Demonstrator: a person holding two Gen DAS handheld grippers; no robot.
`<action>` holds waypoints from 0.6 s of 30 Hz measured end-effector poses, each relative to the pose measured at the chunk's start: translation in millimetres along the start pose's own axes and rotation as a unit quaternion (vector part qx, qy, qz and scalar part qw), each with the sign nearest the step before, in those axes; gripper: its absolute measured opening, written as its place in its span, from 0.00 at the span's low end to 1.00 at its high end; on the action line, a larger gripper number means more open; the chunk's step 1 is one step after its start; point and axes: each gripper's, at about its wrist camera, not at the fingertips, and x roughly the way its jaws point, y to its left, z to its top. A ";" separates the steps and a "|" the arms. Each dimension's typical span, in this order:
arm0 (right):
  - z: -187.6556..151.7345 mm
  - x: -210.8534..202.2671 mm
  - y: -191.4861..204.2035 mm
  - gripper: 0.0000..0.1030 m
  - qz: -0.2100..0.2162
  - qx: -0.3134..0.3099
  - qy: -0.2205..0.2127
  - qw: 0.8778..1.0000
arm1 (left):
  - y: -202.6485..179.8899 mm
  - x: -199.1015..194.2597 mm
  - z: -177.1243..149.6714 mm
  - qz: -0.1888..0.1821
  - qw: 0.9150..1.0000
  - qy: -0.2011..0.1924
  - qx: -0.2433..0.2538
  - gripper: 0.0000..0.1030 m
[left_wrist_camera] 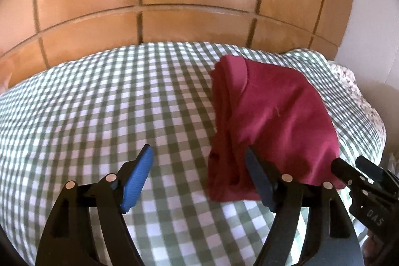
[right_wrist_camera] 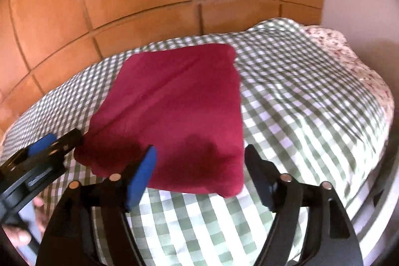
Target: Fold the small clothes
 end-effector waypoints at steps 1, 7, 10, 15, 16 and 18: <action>-1.1 -3.3 1.8 0.80 -0.008 0.003 -0.005 1.000 | 2.0 -4.3 -1.3 0.003 1.000 -0.002 -0.003 0.73; -6.5 -21.2 15.4 0.96 -0.041 -0.002 -0.034 0.999 | 14.9 -32.5 -12.5 0.018 0.999 -0.025 -0.017 0.82; -10.6 -27.0 20.7 0.98 -0.050 -0.006 -0.044 0.998 | 19.1 -45.4 -18.0 0.024 0.999 -0.035 -0.018 0.86; -18.2 -31.3 27.0 0.98 -0.053 -0.007 -0.048 0.997 | 23.5 -59.0 -24.0 0.036 0.998 -0.050 -0.020 0.88; -19.2 -32.1 28.6 0.98 -0.055 -0.010 -0.050 0.997 | 24.8 -60.3 -24.6 0.037 0.998 -0.051 -0.022 0.88; -20.6 -33.7 30.2 0.98 -0.058 -0.012 -0.055 0.997 | 26.9 -63.6 -26.3 0.041 0.997 -0.054 -0.025 0.89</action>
